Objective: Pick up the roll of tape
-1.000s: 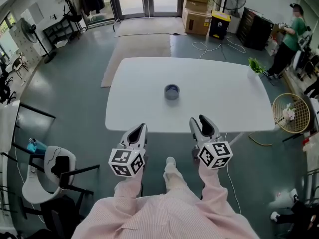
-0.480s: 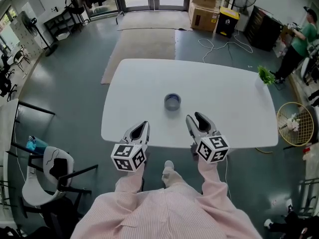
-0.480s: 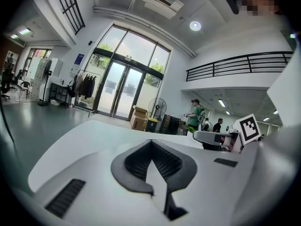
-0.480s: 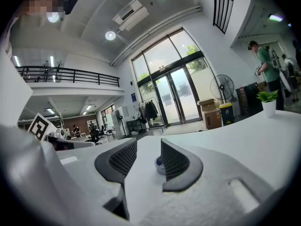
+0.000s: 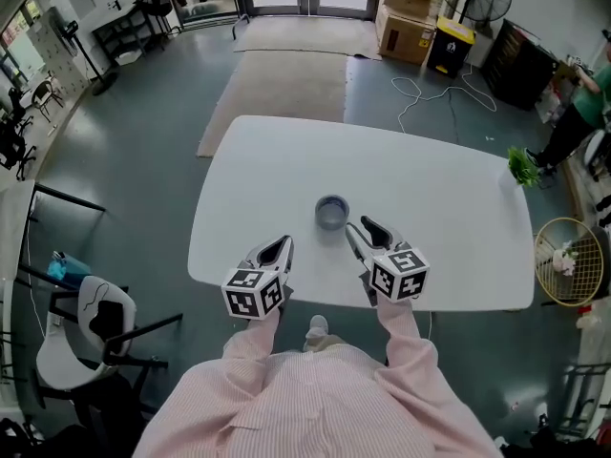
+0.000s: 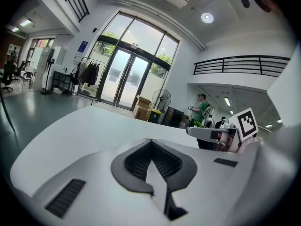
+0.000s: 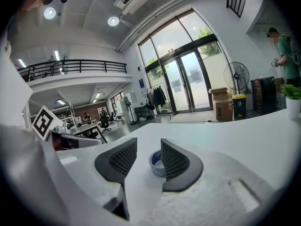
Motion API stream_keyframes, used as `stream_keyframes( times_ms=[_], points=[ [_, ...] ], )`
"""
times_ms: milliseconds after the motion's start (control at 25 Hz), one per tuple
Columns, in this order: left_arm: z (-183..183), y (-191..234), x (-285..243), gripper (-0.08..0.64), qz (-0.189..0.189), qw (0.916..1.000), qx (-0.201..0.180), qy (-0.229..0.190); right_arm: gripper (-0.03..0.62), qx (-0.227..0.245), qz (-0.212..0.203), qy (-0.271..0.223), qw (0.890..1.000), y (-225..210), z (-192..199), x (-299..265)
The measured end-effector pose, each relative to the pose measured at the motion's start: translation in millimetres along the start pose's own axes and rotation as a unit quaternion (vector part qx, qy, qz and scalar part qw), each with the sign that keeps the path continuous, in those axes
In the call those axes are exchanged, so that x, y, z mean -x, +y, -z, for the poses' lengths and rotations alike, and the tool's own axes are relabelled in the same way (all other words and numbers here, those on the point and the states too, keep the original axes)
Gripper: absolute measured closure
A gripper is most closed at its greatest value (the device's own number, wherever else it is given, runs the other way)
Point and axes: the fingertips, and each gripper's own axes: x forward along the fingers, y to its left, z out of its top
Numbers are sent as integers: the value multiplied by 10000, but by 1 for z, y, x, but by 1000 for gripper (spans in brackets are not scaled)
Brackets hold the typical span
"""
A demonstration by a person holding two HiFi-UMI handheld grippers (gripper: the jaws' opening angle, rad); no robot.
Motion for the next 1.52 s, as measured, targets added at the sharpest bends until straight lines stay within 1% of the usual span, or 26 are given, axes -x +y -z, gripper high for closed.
stream_keyframes(
  times_ms=[160, 320, 440, 720, 840, 1040, 1200, 1320, 1520],
  points=[
    [6, 7, -16, 560, -35, 9997, 195, 150, 442, 272, -233, 478, 9982, -6, 10, -25],
    [12, 22, -28, 560, -84, 9988, 365, 321, 442, 521, -503, 957, 9928, -5, 21, -53],
    [19, 31, -35, 559, -99, 9974, 512, 492, 442, 823, -712, 1406, 9841, -1, 33, -70],
    [41, 46, -50, 560, -54, 9929, 773, 901, 443, 1430, -1042, 2256, 9580, 6, 61, -99],
    [45, 49, -58, 560, -48, 9912, 883, 984, 443, 1698, -1167, 2592, 9436, 5, 71, -106],
    [51, 51, -69, 560, -19, 9883, 1010, 1144, 445, 2223, -1293, 3159, 9133, 0, 88, -115],
    [56, 53, -73, 560, -33, 9864, 1106, 1215, 459, 2642, -1561, 3505, 8849, 7, 98, -122],
    [60, 55, -77, 560, -27, 9855, 1142, 1253, 460, 2881, -1658, 3749, 8654, 8, 108, -124],
    [66, 54, -81, 560, -26, 9841, 1187, 1322, 470, 3186, -1710, 4024, 8410, 6, 120, -124]
  ],
)
